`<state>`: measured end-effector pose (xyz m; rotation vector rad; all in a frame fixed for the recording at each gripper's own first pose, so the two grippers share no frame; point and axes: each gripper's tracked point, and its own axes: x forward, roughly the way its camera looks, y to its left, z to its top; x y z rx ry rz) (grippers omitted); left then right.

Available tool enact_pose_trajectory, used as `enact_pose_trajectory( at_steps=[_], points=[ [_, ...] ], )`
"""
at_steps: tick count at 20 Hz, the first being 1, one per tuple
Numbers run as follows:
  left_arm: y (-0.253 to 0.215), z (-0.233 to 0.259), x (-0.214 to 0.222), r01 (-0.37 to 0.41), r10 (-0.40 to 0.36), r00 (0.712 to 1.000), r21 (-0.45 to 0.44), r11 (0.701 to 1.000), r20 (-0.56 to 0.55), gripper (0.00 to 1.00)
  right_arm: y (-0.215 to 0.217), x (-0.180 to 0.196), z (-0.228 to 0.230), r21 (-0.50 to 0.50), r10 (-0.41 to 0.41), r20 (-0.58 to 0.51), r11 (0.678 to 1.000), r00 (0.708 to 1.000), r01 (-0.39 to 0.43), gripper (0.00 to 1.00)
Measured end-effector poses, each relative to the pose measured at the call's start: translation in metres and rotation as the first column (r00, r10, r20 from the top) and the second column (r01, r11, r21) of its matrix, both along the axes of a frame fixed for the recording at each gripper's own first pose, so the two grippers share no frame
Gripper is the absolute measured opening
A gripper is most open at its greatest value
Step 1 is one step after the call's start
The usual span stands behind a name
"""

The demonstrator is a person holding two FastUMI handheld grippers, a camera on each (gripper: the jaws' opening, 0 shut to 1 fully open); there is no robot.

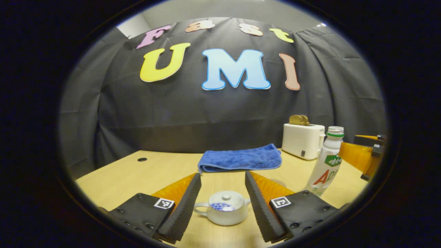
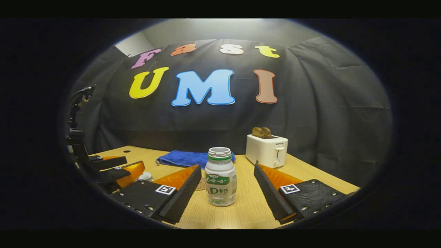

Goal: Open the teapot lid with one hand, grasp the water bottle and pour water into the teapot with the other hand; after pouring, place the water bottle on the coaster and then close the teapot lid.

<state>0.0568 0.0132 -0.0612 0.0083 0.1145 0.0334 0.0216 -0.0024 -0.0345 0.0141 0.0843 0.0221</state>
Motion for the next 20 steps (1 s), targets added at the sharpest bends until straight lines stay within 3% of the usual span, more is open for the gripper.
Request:
enact_pose_trajectory(
  at_steps=[7, 9, 14, 15, 19, 20],
  points=[
    [-0.008, -0.034, 0.022, 0.022, -0.019, 0.997, 0.032, 0.999, -0.075, 0.8, -0.006, 0.005, -0.014, -0.003, -0.002, -0.026, 1.0, 1.0, 0.002, 0.94],
    [-0.008, -0.039, 0.025, 0.02, -0.018, 0.996, 0.027, 0.999, -0.085, 0.7, -0.009, 0.006, -0.018, -0.003, -0.005, -0.032, 1.0, 0.999, 0.004, 0.94],
    [-0.012, -0.038, 0.027, 0.027, -0.025, 0.996, 0.031, 0.999, -0.086, 0.69, -0.012, 0.006, -0.026, 0.015, -0.004, -0.048, 1.0, 0.999, 0.005, 0.95],
    [-0.013, -0.038, 0.027, 0.034, -0.031, 0.996, 0.031, 0.999, -0.086, 0.64, -0.012, 0.006, -0.027, 0.019, -0.003, -0.051, 1.0, 0.999, 0.004, 0.95],
    [-0.017, -0.036, 0.032, 0.054, -0.049, 0.995, 0.066, 0.996, -0.087, 0.61, -0.012, 0.005, -0.031, 0.015, -0.002, -0.06, 1.0, 0.998, 0.003, 0.94],
    [-0.017, -0.036, 0.033, 0.053, -0.046, 0.995, 0.073, 0.996, -0.086, 0.56, -0.012, 0.005, -0.031, 0.015, -0.002, -0.059, 1.0, 0.998, 0.003, 0.94]
  ],
)
